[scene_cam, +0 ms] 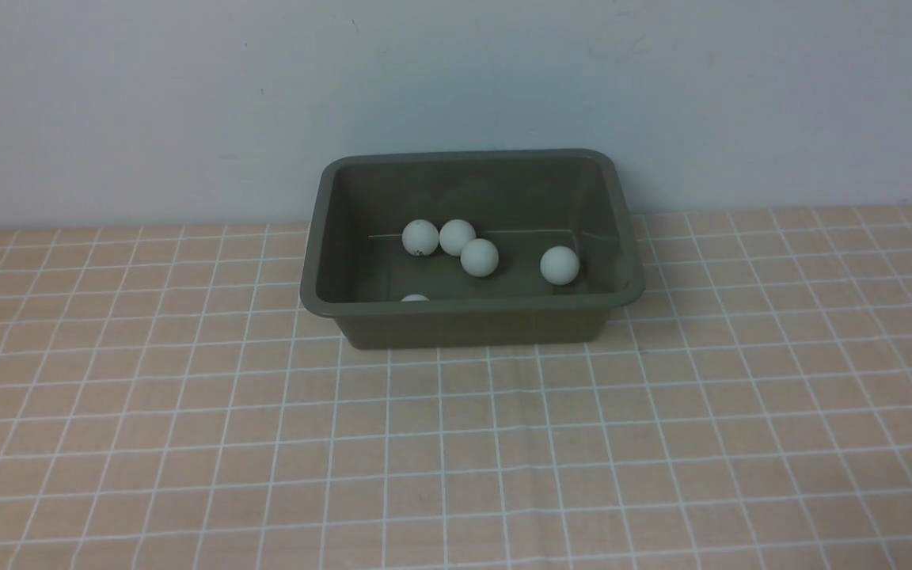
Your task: Put the table tennis balls into the box on the light coffee tablecloth.
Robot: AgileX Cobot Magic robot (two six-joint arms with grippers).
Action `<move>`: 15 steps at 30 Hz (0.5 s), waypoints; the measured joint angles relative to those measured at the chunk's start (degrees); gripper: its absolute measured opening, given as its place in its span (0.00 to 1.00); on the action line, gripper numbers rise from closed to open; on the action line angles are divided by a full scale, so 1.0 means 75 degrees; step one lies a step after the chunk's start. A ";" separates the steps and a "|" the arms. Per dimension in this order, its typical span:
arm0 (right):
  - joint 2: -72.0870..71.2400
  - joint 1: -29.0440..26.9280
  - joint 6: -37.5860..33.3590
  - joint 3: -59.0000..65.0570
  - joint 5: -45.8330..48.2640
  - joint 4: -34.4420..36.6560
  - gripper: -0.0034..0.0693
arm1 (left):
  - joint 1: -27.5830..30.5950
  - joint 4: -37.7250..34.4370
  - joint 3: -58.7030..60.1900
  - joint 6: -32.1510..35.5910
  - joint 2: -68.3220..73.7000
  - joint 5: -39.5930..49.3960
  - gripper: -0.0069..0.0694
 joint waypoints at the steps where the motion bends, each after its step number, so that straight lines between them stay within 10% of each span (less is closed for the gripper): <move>1: 0.0000 0.0000 0.0000 0.0000 0.0000 0.0000 0.71 | 0.0000 0.0031 0.0050 -0.0030 -0.0015 -0.0068 0.36; 15: 0.0000 0.0000 0.0000 0.0000 0.0008 0.0000 0.71 | 0.0000 0.0095 0.0377 -0.0231 -0.0256 -0.0449 0.36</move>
